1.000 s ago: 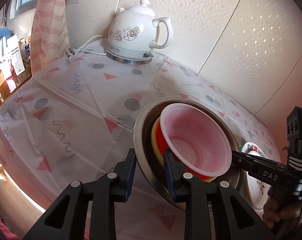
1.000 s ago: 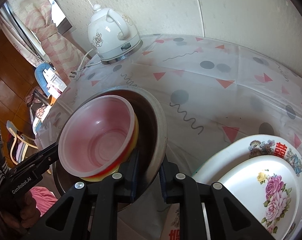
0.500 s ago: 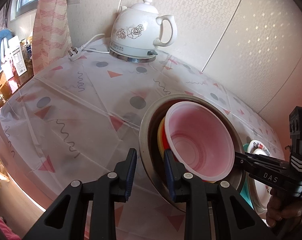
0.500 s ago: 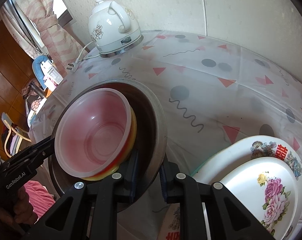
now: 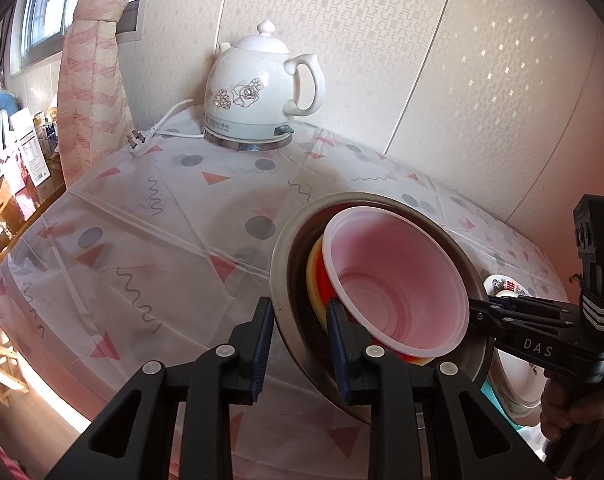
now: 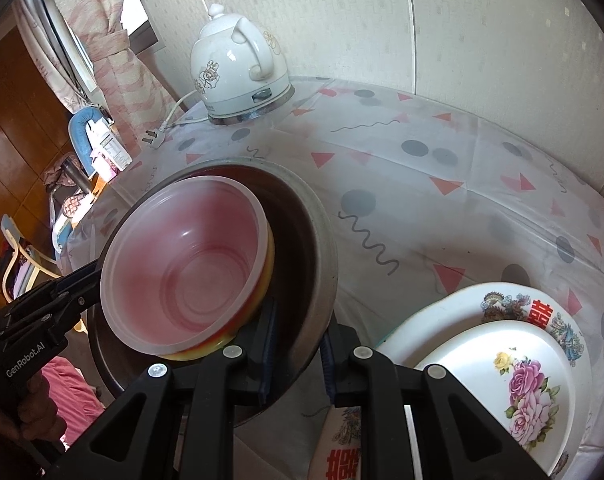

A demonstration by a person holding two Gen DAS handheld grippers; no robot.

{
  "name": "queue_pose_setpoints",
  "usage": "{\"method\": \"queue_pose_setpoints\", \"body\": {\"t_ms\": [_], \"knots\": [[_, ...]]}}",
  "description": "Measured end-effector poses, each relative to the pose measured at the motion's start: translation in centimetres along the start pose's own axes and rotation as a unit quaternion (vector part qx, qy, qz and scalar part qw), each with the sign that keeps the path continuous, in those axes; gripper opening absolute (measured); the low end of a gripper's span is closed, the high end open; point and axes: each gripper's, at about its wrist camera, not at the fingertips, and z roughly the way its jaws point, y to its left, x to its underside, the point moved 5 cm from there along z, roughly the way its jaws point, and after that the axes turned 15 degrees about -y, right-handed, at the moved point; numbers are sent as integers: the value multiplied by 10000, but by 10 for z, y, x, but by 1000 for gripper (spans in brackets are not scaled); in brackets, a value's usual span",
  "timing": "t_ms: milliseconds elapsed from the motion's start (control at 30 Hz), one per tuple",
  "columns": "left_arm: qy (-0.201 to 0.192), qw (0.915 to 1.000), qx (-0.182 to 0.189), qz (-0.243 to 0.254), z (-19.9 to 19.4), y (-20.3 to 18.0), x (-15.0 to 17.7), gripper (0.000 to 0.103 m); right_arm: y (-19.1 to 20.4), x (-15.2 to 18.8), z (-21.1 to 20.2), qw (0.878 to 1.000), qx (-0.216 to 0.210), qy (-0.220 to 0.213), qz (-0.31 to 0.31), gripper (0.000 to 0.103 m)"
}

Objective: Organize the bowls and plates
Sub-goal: 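Lift the steel bowl with both tools and carry it over the plate stack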

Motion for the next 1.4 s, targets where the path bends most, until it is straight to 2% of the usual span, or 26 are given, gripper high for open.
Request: {"method": "queue_pose_setpoints", "body": {"t_ms": [333,867,1067,1400], "knots": [[-236,9995,171,136,-18,-19,-15,26,-8,-7,-27,9995,-41,-267,176,20],[-237,9954,733,566,-28,-81,-16,26,-52,0,-83,9955,251,-661,625,20],[-176,9912,1062,768,-26,-112,-14,26,-73,7,-107,9925,493,-809,777,20],[87,9788,1693,1146,-20,-171,-3,26,-115,29,-149,9842,1011,-918,1124,20]]}}
